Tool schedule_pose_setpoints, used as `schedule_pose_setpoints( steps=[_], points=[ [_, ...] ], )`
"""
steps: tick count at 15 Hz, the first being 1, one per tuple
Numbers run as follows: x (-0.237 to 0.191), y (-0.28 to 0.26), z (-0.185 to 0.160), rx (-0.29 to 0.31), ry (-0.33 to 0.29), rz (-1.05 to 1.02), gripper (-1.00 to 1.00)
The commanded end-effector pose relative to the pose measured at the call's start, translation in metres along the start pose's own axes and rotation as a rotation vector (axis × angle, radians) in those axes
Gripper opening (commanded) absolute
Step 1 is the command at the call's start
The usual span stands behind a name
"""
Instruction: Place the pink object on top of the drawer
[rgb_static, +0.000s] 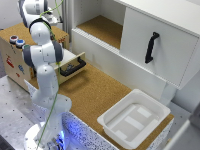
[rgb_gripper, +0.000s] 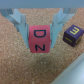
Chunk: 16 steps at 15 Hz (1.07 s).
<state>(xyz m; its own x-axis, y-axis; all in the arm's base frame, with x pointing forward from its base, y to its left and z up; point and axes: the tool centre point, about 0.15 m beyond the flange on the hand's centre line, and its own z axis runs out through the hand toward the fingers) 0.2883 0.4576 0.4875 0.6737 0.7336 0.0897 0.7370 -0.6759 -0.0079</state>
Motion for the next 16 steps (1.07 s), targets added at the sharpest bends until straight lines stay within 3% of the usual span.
schedule_pose_setpoints(
  steps=[1,4,6,8,10,13,15,16],
  points=[
    [-0.002,-0.008,0.032,-0.14,0.044,0.232,-1.0],
    [-0.01,0.01,0.04,-0.176,0.021,0.391,-1.0],
    [-0.018,0.021,0.044,-0.178,0.098,0.555,-1.0],
    [-0.006,0.026,0.052,-0.134,0.18,0.627,-1.0],
    [0.013,0.03,0.056,-0.112,0.211,0.625,-1.0],
    [0.026,0.037,0.066,-0.075,0.199,0.614,-1.0],
    [0.025,0.038,0.065,-0.086,0.192,0.616,-1.0],
    [0.026,0.039,0.062,-0.092,0.195,0.6,1.0]
  ],
)
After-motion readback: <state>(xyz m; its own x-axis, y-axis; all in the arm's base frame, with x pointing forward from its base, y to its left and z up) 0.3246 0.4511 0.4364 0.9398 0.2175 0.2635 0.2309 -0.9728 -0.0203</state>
